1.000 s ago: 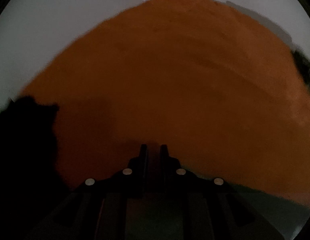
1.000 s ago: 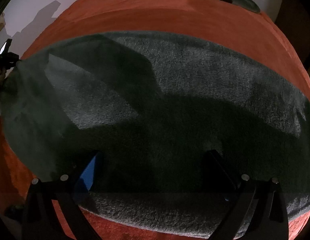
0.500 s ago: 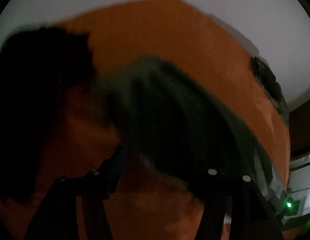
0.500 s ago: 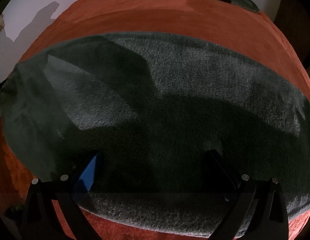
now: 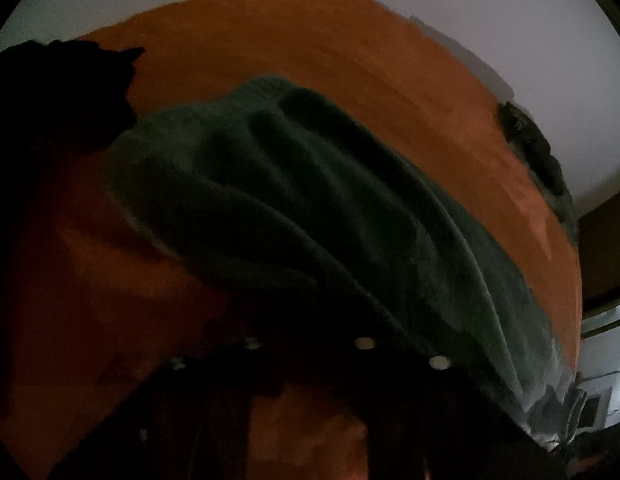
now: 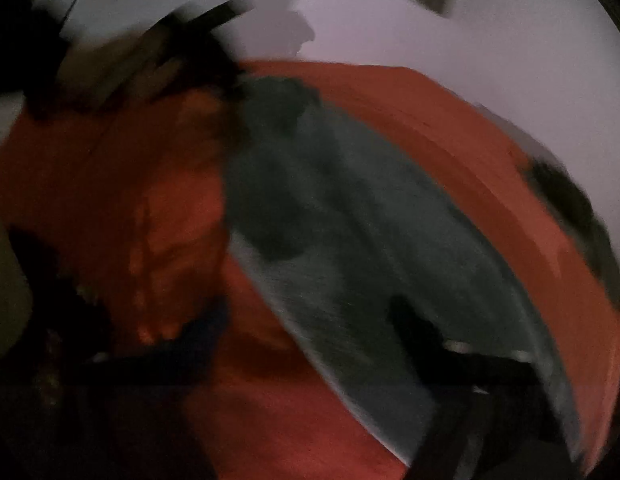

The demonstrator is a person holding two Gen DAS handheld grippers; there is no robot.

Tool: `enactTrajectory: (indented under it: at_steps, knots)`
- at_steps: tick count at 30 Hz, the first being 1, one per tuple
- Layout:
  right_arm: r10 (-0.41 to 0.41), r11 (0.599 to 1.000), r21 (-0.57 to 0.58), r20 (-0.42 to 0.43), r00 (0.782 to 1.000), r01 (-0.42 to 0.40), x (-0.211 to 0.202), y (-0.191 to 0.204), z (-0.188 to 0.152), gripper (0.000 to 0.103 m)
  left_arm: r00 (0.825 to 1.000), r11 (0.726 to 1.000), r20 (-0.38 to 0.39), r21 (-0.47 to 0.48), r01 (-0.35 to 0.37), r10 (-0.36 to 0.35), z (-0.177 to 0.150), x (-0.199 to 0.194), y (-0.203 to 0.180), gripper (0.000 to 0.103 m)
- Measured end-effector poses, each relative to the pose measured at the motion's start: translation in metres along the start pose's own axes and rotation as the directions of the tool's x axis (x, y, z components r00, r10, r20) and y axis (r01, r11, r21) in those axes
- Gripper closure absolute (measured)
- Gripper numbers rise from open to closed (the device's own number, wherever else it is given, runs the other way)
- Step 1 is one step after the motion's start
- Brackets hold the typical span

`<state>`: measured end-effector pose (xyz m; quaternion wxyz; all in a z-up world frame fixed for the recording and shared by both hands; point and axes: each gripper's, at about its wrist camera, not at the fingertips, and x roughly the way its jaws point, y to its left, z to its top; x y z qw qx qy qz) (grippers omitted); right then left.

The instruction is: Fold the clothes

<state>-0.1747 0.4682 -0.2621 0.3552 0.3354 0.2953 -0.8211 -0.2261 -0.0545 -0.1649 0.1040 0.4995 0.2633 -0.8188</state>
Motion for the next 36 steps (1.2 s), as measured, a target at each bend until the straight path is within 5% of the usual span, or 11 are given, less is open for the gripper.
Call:
enactTrajectory:
  at_steps: [2,8,14,16,18,21,29,30,31,32,36]
  knots:
    - [-0.071,0.994,-0.083,-0.033,0.997,0.068,0.031,0.008,0.002,0.06,1.0,1.0,-0.016,-0.007,-0.008,0.008,0.001,-0.003,0.002,0.092]
    - [-0.163,0.935,-0.316,0.033,0.986,0.165,0.08,0.049,0.043,0.06,0.997,0.999,-0.064,-0.025,-0.034,0.032,0.004,-0.011,0.009,0.089]
    - [-0.263,0.846,-0.469,0.049,0.963,0.255,0.134,0.075,0.049,0.066,0.993,0.994,-0.118,-0.109,-0.003,-0.009,0.005,-0.013,0.035,0.069]
    - [-0.255,0.859,-0.45,0.042,0.966,0.246,0.133,0.069,0.047,0.092,0.993,0.985,-0.113,-0.168,0.026,-0.045,-0.002,-0.025,0.052,0.066]
    - [-0.182,0.909,-0.373,0.043,0.982,0.185,0.118,0.055,0.053,0.092,0.992,0.974,-0.095,-0.217,0.061,-0.083,-0.013,-0.043,0.069,0.064]
    - [-0.085,0.956,-0.272,0.095,0.992,0.108,0.08,0.037,0.059,0.093,0.989,0.963,-0.08,-0.249,0.1,-0.123,-0.024,-0.051,0.084,0.045]
    - [-0.05,0.957,-0.284,0.043,0.998,0.06,0.094,0.032,0.061,0.093,0.976,0.948,-0.078,-0.265,0.175,-0.202,-0.038,-0.036,0.095,0.042]
    - [-0.045,0.956,-0.289,0.036,0.998,0.053,0.1,0.033,0.061,0.093,0.974,0.946,-0.077,-0.267,0.184,-0.212,-0.04,-0.034,0.097,0.043]
    - [-0.04,0.955,-0.293,0.03,0.999,0.047,0.107,0.033,0.061,0.093,0.98,0.953,-0.058,-0.249,0.171,-0.191,-0.041,-0.039,0.098,0.077]
    - [-0.034,0.954,-0.297,0.023,0.999,0.04,0.113,0.033,0.061,0.093,0.986,0.962,-0.033,-0.226,0.153,-0.164,-0.043,-0.044,0.099,0.094]
    - [-0.016,0.955,-0.295,0.003,1.0,0.016,0.128,0.031,0.062,0.093,0.996,0.972,-0.012,-0.219,0.085,-0.09,-0.084,-0.054,0.106,0.094]
